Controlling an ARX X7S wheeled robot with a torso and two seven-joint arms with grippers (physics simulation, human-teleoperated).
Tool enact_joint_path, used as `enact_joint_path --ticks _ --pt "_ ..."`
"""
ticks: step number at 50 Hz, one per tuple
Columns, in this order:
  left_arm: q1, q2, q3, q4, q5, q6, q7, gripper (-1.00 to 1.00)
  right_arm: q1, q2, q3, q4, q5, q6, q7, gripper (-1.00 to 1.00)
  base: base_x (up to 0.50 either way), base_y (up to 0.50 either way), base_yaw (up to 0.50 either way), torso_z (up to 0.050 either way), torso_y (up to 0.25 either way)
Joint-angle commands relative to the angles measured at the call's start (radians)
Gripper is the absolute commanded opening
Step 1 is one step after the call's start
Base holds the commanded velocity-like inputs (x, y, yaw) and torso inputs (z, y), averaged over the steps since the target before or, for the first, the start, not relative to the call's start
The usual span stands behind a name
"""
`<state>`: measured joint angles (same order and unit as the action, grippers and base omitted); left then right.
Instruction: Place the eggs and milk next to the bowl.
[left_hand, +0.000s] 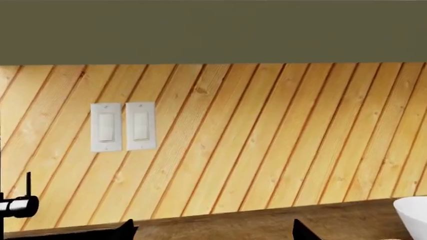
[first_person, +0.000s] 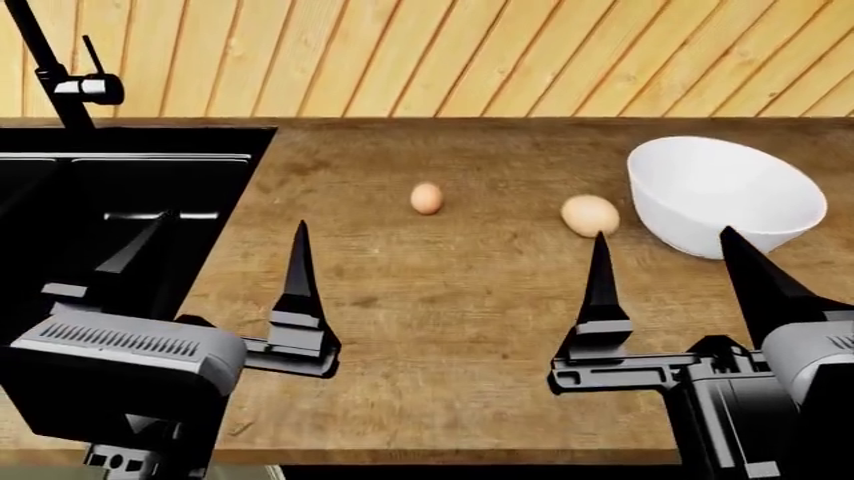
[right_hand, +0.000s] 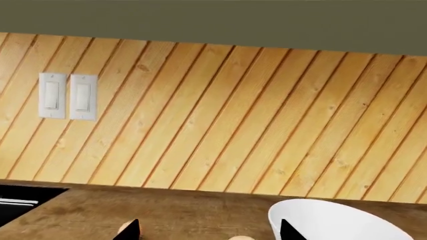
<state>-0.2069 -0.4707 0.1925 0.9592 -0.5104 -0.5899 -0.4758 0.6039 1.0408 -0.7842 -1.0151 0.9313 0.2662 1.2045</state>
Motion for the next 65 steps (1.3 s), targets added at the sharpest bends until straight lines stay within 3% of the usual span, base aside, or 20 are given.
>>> enact_joint_path --ticks 1,23,30,45,53,65 --pt "-0.007 -0.009 0.011 -0.002 -0.007 0.003 -0.013 1.00 0.005 0.001 -0.007 0.005 -0.002 -0.004 -0.001 1.00 0.29 0.00 0.00 0.000 0.000" --pt "-0.018 -0.011 0.038 -0.031 -0.008 0.012 -0.027 1.00 -0.005 0.000 -0.022 0.034 -0.021 -0.017 -0.021 1.00 0.24 0.00 0.00 0.000 0.000" --pt "-0.056 0.023 0.027 -0.056 -0.087 -0.044 -0.052 1.00 0.004 0.002 -0.020 0.033 -0.012 -0.017 -0.023 1.00 0.00 0.00 0.00 0.000 0.000" --pt "-0.448 0.141 -0.024 -0.240 -0.487 -0.401 -0.170 1.00 0.030 0.002 -0.021 0.021 0.010 0.004 -0.011 1.00 0.00 0.00 0.00 0.000 0.000" --pt "-0.554 0.152 0.116 -0.406 -0.364 -0.390 -0.082 1.00 0.024 0.005 -0.024 0.020 0.004 -0.003 -0.011 1.00 0.00 0.00 0.00 0.000 0.000" --pt "-0.600 0.183 0.256 -0.599 -0.216 -0.276 0.035 1.00 0.002 0.002 -0.029 0.042 -0.023 -0.036 -0.029 1.00 0.00 0.00 0.00 0.000 0.000"
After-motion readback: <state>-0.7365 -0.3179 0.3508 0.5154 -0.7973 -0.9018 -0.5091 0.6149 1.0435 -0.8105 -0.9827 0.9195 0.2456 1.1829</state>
